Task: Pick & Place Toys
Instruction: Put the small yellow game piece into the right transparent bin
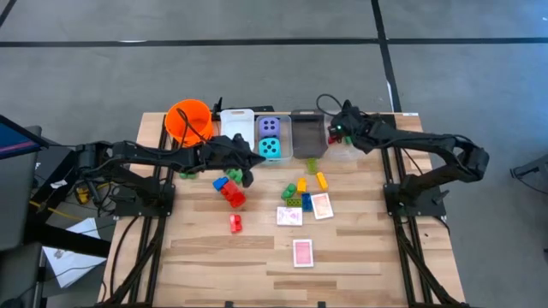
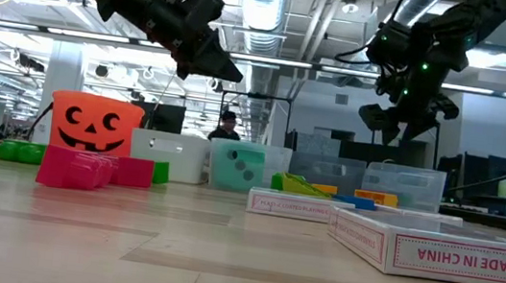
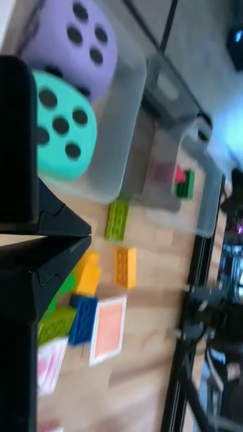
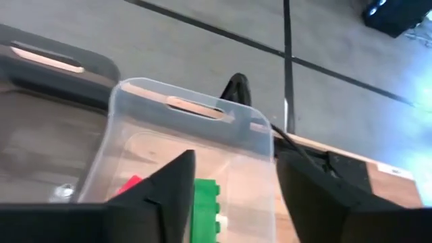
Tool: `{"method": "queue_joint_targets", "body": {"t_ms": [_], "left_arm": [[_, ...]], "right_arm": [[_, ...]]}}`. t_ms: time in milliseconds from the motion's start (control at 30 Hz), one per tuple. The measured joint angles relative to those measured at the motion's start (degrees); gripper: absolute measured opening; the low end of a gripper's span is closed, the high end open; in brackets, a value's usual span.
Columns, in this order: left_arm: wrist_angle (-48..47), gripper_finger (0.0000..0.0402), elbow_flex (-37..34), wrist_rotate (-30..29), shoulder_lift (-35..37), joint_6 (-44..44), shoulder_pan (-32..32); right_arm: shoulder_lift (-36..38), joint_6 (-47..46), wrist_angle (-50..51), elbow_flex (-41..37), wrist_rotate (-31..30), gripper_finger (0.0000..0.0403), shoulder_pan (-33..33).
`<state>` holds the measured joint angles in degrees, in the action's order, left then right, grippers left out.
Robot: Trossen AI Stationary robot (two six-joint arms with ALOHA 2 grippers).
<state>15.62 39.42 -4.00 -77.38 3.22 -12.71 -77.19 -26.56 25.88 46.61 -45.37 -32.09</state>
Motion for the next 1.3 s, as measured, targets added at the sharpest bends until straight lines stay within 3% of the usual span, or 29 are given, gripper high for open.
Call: {"method": "queue_joint_targets", "body": {"t_ms": [267,533,667,967,1067,1300], "left_arm": [[0.3,0.0000,0.0,-2.3,0.0,0.0,0.0],[0.3,0.0000,0.0,-2.6,0.0,-2.6,-0.3],[0.2,0.0000,0.0,-2.5,0.0,-2.6,-0.3],[0.3,0.0000,0.0,-2.4,-0.1,1.9,-0.2],[0.8,0.0000,0.0,-2.4,-0.1,2.1,-0.2],[1.9,0.0000,0.0,-2.2,-0.1,2.8,-0.2]], "right_arm": [[0.0,5.9,-2.2,0.0,0.3,0.0270,3.1],[0.0,3.5,0.9,0.0,0.0,0.0271,19.3],[0.0,-6.0,4.9,0.0,-4.0,0.0271,30.8],[0.0,-39.6,12.5,-2.4,-14.8,0.0272,53.2],[0.0,-48.2,13.6,-5.1,-16.1,0.0272,56.1],[0.0,-59.2,13.6,-11.9,-11.7,0.0272,56.2]]}}
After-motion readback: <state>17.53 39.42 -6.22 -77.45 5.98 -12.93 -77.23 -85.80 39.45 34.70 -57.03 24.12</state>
